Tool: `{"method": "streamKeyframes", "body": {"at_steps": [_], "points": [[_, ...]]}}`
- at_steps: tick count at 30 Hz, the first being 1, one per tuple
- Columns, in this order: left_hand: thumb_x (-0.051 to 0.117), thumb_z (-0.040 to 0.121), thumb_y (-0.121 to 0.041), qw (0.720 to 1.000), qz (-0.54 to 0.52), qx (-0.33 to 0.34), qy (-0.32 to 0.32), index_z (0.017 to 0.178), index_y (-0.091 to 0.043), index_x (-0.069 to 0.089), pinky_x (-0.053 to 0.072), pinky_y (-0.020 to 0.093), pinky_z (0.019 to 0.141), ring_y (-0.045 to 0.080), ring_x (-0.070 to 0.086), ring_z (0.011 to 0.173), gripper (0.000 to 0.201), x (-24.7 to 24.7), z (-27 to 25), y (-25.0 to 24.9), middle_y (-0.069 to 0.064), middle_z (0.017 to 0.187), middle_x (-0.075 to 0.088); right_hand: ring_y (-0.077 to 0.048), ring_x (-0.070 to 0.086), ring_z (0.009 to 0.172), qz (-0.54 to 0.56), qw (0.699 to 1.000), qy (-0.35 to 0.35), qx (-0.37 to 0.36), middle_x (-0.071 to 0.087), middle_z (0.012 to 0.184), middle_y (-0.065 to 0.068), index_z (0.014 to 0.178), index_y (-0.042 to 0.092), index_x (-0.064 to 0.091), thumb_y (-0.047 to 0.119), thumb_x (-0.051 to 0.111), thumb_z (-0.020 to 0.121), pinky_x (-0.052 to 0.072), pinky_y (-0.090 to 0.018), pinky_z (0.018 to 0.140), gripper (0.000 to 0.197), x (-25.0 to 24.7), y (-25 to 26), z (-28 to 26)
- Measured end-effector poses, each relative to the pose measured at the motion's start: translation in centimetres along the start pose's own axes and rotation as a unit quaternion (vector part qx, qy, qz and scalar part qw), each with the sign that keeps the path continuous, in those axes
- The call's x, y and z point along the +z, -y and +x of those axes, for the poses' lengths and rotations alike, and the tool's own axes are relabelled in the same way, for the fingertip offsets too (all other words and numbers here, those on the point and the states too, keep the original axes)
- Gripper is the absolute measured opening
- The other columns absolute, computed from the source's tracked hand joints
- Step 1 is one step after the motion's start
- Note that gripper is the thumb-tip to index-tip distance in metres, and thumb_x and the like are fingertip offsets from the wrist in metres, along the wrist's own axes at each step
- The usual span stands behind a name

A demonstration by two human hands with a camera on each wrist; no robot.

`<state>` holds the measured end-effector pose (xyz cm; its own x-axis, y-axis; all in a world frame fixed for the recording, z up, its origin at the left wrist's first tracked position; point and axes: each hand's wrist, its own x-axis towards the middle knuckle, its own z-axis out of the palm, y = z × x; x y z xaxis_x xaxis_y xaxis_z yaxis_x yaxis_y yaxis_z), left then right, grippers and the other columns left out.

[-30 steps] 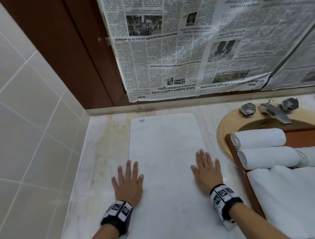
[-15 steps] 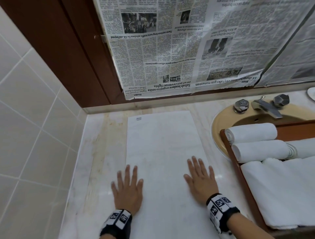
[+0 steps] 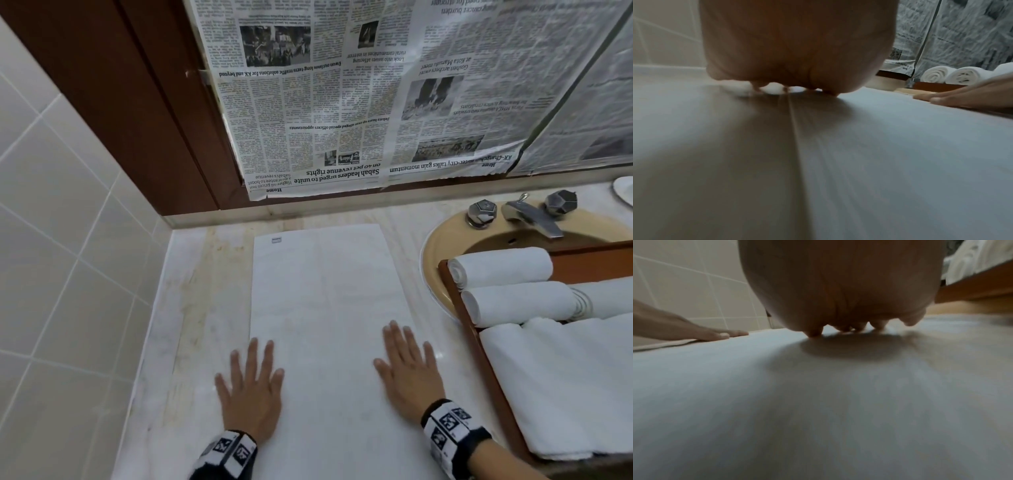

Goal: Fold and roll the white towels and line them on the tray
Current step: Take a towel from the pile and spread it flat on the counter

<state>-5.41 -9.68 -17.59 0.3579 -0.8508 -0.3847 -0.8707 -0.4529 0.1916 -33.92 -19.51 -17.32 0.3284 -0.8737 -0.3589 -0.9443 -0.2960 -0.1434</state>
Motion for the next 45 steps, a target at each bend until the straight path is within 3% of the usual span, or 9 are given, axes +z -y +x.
{"method": "streamKeyframes", "body": {"at_steps": [3,8,14,19,23,26,32,40,45], "points": [[-0.021,0.076,-0.063,1.000,-0.007,-0.017,-0.010,0.146,-0.047,-0.027,-0.010,0.057,0.118,0.024,-0.021,0.150,0.071,-1.1,1.6,-0.2,-0.017,0.156,-0.032,-0.012,-0.018,0.146,0.006,1.000,-0.004,-0.014,-0.027,0.156,0.008,0.150,0.020,-0.019,0.061,-0.014,0.090,-0.010,-0.041,0.119,0.074,-1.4,0.2,1.1],[-0.007,0.090,-0.059,0.995,0.010,0.099,0.013,0.151,-0.048,-0.012,-0.009,0.057,0.115,0.021,-0.017,0.150,0.062,-1.7,4.9,-6.9,-0.016,0.160,-0.022,-0.021,0.048,0.135,-0.007,0.993,0.019,-0.119,0.041,0.152,0.003,0.144,0.016,0.048,0.042,0.028,0.099,0.023,-0.048,0.107,0.055,-2.5,6.7,5.2],[-0.004,0.096,-0.059,0.998,0.005,0.060,0.014,0.151,-0.048,-0.019,-0.014,0.055,0.118,0.020,-0.025,0.149,0.057,-2.5,9.2,-8.1,-0.019,0.156,-0.032,-0.012,-0.020,0.148,-0.020,0.986,0.075,-0.149,-0.025,0.157,0.016,0.153,0.030,-0.017,0.062,-0.025,0.074,-0.012,-0.045,0.118,0.086,-5.0,6.1,10.0],[0.007,0.100,-0.060,1.000,0.000,-0.011,0.006,0.151,-0.047,-0.018,-0.011,0.054,0.120,0.022,-0.024,0.149,0.058,-4.4,11.8,-3.6,-0.017,0.158,-0.030,-0.011,-0.025,0.146,-0.023,0.997,0.041,-0.065,-0.032,0.154,0.016,0.145,0.034,-0.028,0.057,-0.007,0.094,-0.011,-0.042,0.120,0.060,-5.9,-0.3,11.9],[-0.005,0.093,-0.063,1.000,0.006,0.024,-0.011,0.150,-0.045,-0.020,-0.016,0.054,0.117,0.023,-0.026,0.148,0.062,-5.1,12.6,-4.1,-0.016,0.158,-0.030,-0.015,-0.017,0.148,-0.009,0.994,0.047,-0.099,-0.026,0.156,0.011,0.151,0.027,-0.017,0.050,0.009,0.103,-0.001,-0.046,0.122,0.059,-6.5,1.5,12.1],[-0.016,0.082,-0.062,0.994,0.023,0.102,-0.010,0.149,-0.048,-0.019,-0.015,0.053,0.116,0.018,-0.027,0.147,0.068,-4.6,13.5,-7.5,-0.019,0.155,-0.031,-0.018,0.033,0.143,-0.010,0.988,0.054,-0.146,0.028,0.159,0.004,0.151,0.022,0.036,0.047,0.027,0.099,0.043,-0.050,0.106,0.058,-5.7,5.5,13.3],[0.009,0.103,-0.055,0.997,0.023,0.074,0.005,0.151,-0.050,-0.013,-0.010,0.057,0.118,0.021,-0.021,0.150,0.054,-5.8,19.1,-10.1,-0.018,0.160,-0.025,-0.015,-0.016,0.150,-0.029,0.988,0.047,-0.145,-0.020,0.160,0.014,0.155,0.030,-0.012,0.055,-0.023,0.076,-0.009,-0.047,0.119,0.084,-7.0,6.6,18.8],[0.006,0.098,-0.064,1.000,0.001,-0.005,0.003,0.151,-0.050,-0.016,-0.007,0.060,0.118,0.022,-0.020,0.151,0.059,-8.8,23.5,-5.4,-0.018,0.160,-0.026,-0.015,-0.014,0.150,0.017,1.000,0.010,-0.016,-0.022,0.160,0.010,0.156,0.028,-0.011,0.048,0.011,0.104,-0.003,-0.044,0.122,0.060,-9.9,-1.8,23.2],[0.022,0.101,-0.057,0.999,0.003,-0.009,-0.037,0.158,-0.032,0.004,-0.003,0.061,0.118,0.028,-0.011,0.152,0.065,-9.9,23.7,-6.4,-0.009,0.166,-0.010,-0.027,0.020,0.148,0.155,0.983,-0.074,0.067,0.018,0.162,-0.012,0.154,0.005,0.017,0.035,0.036,0.103,0.021,-0.040,0.119,0.062,-10.8,-4.2,21.5]]}}
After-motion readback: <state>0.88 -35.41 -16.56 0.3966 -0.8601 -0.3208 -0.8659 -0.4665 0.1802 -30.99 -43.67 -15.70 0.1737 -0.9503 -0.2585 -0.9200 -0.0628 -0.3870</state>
